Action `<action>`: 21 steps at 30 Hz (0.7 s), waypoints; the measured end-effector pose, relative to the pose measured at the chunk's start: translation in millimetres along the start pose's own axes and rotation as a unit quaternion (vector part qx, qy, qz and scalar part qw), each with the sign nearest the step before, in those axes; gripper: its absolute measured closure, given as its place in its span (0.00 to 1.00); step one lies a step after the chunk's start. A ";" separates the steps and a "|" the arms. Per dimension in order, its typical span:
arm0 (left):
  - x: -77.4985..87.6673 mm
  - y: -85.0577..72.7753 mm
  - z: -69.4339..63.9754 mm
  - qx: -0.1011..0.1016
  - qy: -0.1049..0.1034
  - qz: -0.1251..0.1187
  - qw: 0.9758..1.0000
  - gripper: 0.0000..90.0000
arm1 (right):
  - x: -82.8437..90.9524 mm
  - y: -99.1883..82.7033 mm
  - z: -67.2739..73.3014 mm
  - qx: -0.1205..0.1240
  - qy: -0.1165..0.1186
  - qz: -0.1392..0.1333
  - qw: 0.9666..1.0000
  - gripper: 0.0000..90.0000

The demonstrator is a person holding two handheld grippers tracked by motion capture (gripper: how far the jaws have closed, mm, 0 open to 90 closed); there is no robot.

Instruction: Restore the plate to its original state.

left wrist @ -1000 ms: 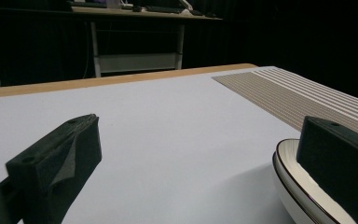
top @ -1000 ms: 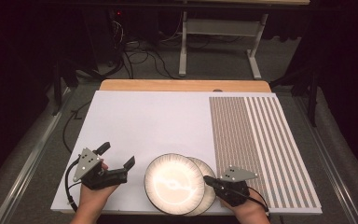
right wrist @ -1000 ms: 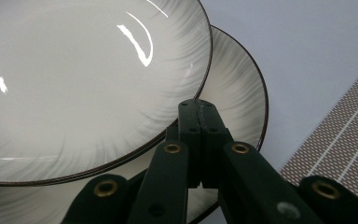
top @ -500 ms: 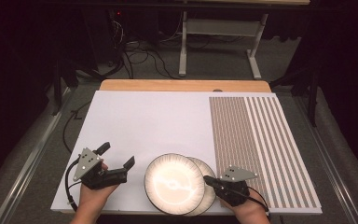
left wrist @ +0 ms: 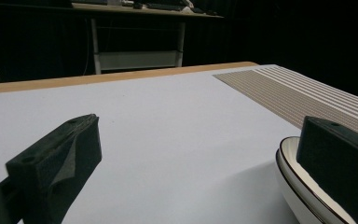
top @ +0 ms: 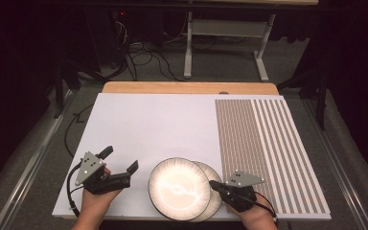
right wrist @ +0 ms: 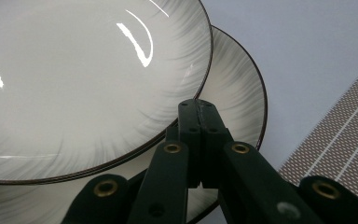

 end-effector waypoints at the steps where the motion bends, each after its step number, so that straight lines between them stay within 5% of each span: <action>1: 0.0 0.0 0.1 0.000 0.000 0.000 1.000 0.01 | 0.1 0.1 -0.1 0.001 0.000 0.000 1.000 1.00; 21: 0.0 -0.1 0.3 0.000 -0.001 0.002 1.000 0.01 | 8.7 1.8 -9.0 -0.015 -0.013 -0.013 1.000 1.00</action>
Point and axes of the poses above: each handheld gripper's, and its own axes: x roughly backward along the jaws, y roughly out of its top, z roughly to its left, the point moved 2 cm from there along -x, roughly forward along the jaws, and after that the axes turned 8 degrees about -x, right-handed, at the moved point
